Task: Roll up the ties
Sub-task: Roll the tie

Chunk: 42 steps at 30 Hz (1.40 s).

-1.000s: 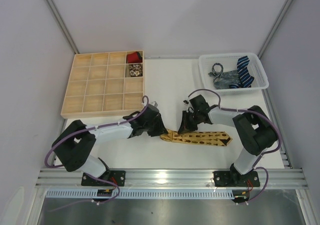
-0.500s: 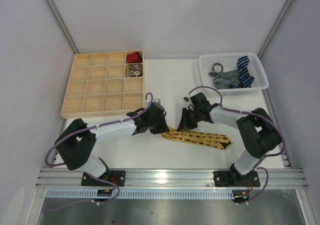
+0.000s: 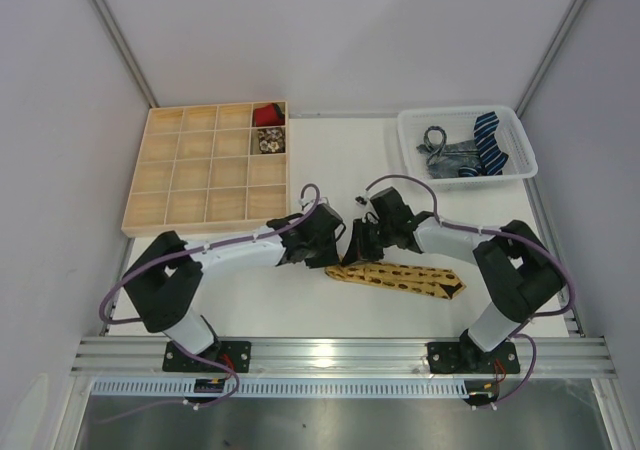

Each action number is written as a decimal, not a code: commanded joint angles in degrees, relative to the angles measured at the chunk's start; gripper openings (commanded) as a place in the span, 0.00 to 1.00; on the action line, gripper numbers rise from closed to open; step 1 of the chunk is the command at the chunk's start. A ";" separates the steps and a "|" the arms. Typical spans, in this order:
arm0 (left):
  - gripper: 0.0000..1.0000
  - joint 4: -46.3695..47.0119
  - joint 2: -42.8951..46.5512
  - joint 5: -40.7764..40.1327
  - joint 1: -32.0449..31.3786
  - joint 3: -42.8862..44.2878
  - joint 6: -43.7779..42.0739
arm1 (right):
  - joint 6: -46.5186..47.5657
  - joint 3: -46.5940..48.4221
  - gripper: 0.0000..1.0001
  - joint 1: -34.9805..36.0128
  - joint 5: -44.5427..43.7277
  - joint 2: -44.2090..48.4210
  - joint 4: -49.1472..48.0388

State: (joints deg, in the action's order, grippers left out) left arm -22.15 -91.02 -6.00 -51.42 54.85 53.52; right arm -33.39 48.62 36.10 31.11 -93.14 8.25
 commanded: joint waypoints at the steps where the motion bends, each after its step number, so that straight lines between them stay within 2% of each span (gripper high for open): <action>1: 0.01 -1.22 -0.91 -1.47 -1.31 4.03 -0.52 | -0.89 -0.98 0.00 0.11 0.70 -1.60 -3.41; 16: 0.00 -5.35 -7.24 -2.96 -6.59 14.75 0.62 | -0.01 -2.92 0.00 -1.38 1.41 -2.31 -4.30; 32: 0.00 -9.66 -5.13 -7.36 -6.50 16.16 1.15 | 1.66 -4.41 0.00 -3.14 1.14 0.15 -2.36; 42: 0.00 -8.79 -5.57 -6.48 -6.59 16.61 1.41 | 0.95 -4.32 0.00 -3.31 1.85 -0.99 -4.03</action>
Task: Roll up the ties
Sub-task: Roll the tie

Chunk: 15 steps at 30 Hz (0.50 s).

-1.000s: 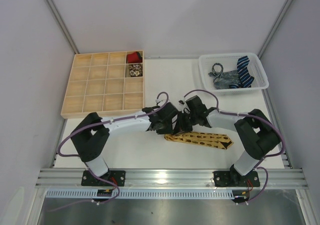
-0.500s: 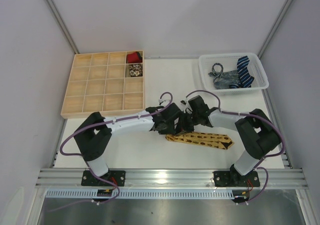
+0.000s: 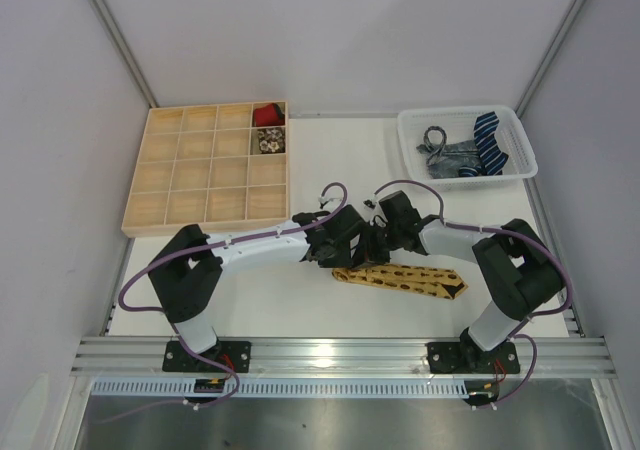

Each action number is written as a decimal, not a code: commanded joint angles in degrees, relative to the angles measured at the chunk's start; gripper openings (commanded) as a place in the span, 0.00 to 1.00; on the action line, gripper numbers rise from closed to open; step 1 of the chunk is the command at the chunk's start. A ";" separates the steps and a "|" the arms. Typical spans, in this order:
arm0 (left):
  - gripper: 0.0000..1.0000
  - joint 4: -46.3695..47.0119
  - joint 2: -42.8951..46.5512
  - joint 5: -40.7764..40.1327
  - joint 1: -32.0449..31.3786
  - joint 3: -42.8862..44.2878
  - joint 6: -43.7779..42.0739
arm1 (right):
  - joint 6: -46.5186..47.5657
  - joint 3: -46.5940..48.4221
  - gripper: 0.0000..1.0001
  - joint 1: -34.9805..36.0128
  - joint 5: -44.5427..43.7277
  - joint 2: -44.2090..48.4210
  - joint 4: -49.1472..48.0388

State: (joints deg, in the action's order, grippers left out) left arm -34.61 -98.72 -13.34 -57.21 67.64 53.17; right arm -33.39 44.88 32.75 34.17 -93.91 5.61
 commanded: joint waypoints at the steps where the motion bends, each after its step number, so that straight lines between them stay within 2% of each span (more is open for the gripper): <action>1: 0.00 3.76 2.04 0.95 -0.80 3.82 1.76 | 0.95 -0.41 0.00 0.03 -1.21 -0.57 -1.47; 15: 0.00 4.81 -3.58 4.20 -2.91 8.74 1.06 | 0.87 2.22 0.00 -1.02 1.51 -3.30 -2.36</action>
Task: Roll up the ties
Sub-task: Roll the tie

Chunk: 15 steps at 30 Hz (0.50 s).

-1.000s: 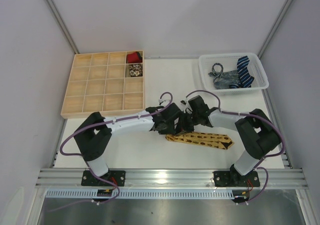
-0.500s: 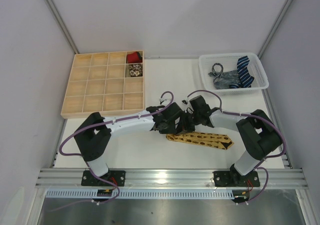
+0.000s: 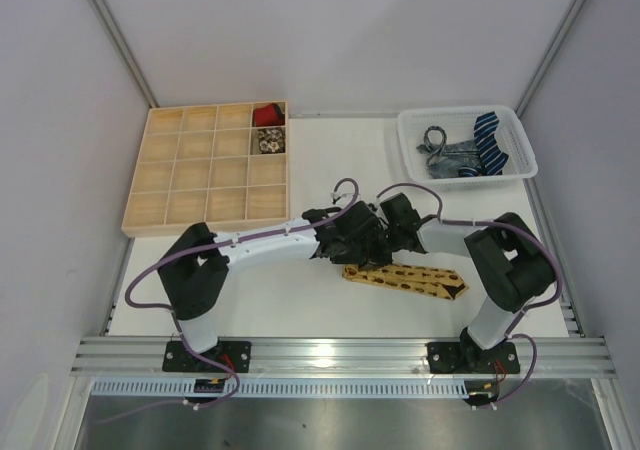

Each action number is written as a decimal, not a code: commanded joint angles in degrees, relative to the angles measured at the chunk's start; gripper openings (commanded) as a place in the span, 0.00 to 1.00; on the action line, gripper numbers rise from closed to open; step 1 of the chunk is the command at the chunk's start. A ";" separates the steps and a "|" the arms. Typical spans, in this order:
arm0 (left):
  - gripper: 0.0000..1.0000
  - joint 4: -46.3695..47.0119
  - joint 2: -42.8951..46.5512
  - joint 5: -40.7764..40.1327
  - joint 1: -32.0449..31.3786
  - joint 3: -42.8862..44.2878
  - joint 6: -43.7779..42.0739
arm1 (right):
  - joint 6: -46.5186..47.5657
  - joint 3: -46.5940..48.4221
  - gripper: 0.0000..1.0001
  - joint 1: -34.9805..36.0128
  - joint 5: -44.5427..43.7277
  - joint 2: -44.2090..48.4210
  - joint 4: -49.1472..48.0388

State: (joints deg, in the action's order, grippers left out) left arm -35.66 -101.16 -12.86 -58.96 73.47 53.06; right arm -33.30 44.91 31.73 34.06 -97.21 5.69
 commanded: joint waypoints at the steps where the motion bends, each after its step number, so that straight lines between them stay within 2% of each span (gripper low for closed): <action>1: 0.01 5.86 -1.40 3.46 -1.25 3.08 1.08 | 0.69 2.20 0.00 -0.08 1.62 0.26 -2.44; 8: 0.00 3.76 -2.28 1.00 -1.25 3.52 0.73 | 2.10 2.12 0.00 -2.10 2.59 0.88 -0.95; 15: 0.00 0.42 -0.88 -3.39 -1.25 3.25 0.38 | 5.52 1.51 0.00 -5.44 0.56 5.09 5.46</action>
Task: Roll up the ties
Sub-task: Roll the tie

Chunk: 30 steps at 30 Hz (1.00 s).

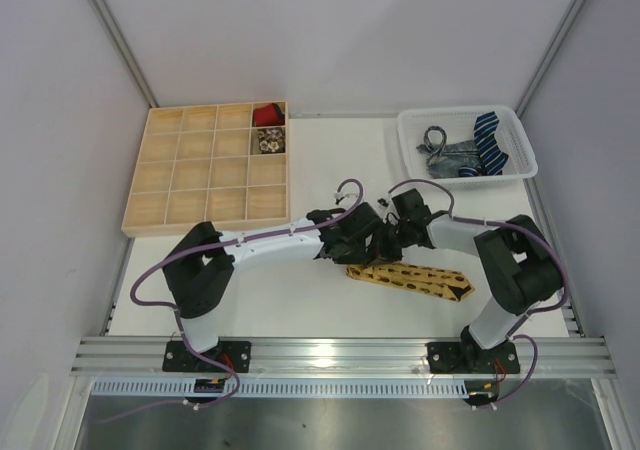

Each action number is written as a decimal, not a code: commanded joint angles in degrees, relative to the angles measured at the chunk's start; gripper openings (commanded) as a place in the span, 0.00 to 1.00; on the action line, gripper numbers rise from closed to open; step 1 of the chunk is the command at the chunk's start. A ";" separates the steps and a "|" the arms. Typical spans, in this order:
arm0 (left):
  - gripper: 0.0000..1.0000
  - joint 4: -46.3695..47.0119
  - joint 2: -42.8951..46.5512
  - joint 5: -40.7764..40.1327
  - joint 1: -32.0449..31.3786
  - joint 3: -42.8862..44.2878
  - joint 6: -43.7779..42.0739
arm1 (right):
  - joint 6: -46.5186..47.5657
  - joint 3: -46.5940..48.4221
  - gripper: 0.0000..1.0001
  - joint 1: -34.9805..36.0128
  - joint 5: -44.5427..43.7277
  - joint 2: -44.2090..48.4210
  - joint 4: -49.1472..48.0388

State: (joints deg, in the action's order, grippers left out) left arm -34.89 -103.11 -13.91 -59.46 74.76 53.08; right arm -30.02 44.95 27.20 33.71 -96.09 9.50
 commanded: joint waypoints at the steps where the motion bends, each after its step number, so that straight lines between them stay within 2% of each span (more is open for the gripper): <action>1: 0.00 -0.52 0.90 -2.70 -0.74 2.05 0.18 | 2.07 1.20 0.00 -1.10 1.26 4.51 1.67; 6: 0.00 -1.67 0.10 -3.75 -0.74 3.46 -0.34 | -0.03 -0.39 0.00 -1.19 4.07 6.36 -0.35; 18: 0.00 -2.02 -4.81 -2.87 -2.23 8.38 -1.84 | -2.15 -0.39 0.00 -1.27 7.68 3.02 -5.28; 30: 0.00 -2.63 -12.20 -4.28 -3.73 11.19 -3.07 | -0.57 0.84 0.00 -1.71 7.94 1.17 -2.82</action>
State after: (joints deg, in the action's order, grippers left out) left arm -41.36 -112.33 -19.40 -62.00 83.94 50.26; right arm -30.63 44.49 24.91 36.73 -95.15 8.49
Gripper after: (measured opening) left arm 0.327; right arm 0.009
